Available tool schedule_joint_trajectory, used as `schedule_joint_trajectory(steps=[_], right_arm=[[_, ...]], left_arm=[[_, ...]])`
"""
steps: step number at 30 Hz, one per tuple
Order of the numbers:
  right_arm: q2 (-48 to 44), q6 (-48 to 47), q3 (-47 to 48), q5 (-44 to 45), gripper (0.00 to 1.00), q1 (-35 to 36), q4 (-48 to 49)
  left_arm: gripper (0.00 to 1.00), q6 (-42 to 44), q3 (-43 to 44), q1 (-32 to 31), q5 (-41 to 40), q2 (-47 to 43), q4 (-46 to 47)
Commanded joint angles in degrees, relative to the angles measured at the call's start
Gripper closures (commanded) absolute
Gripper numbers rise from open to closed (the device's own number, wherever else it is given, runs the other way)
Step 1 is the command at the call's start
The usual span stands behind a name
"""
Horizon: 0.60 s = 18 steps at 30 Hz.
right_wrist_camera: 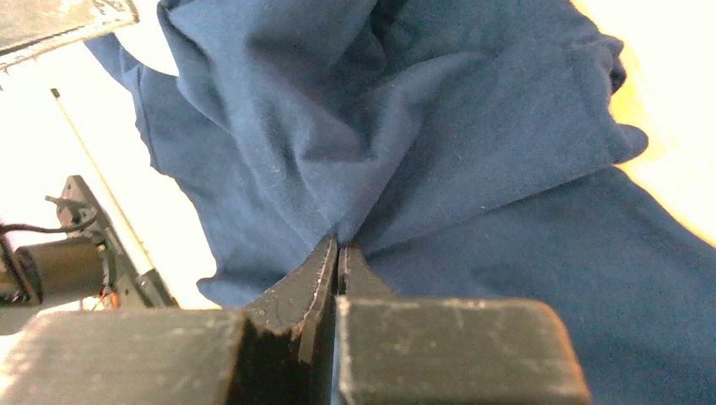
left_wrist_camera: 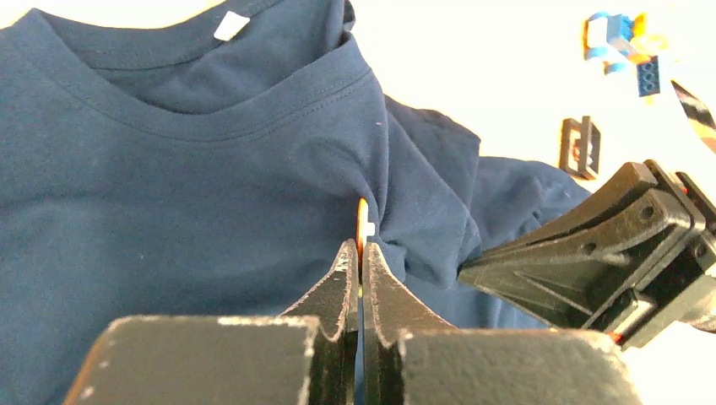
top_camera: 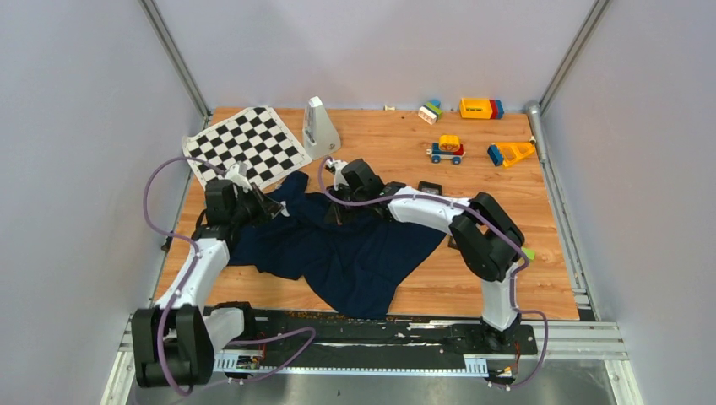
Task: Remove the brooch from the garment
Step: Remove the brooch from the clothes.
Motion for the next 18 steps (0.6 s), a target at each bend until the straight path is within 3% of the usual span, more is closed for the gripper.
schedule_joint_trajectory(steps=[1,6,7,12,18], right_arm=[[-9.6,3.0,-5.2,-1.3,1.0,0.0,0.9],[-17.1,5.6,-14.5,-6.4,0.98,0.1,3.4],[-18.7,6.5,-16.5,-6.1,0.93,0.1,3.6],[-29.4,12.3,-28.0,-6.3,0.49,0.0,12.6],[-36.3,19.7,-33.7,-10.9,0.3,0.0,26.5]], left_arm=[[1.0,0.6,-1.8,0.5,3.2,-9.6,-9.6],[1.0,-5.1,-5.9,-1.2,10.1,-19.6,-9.5],[1.0,-6.6,-6.0,-1.4,13.0,-21.2,-9.2],[1.0,-9.0,-4.7,-2.6,20.6,-26.5,-9.5],[1.0,-7.2,-1.3,-2.6,28.2,-27.5,-11.9]])
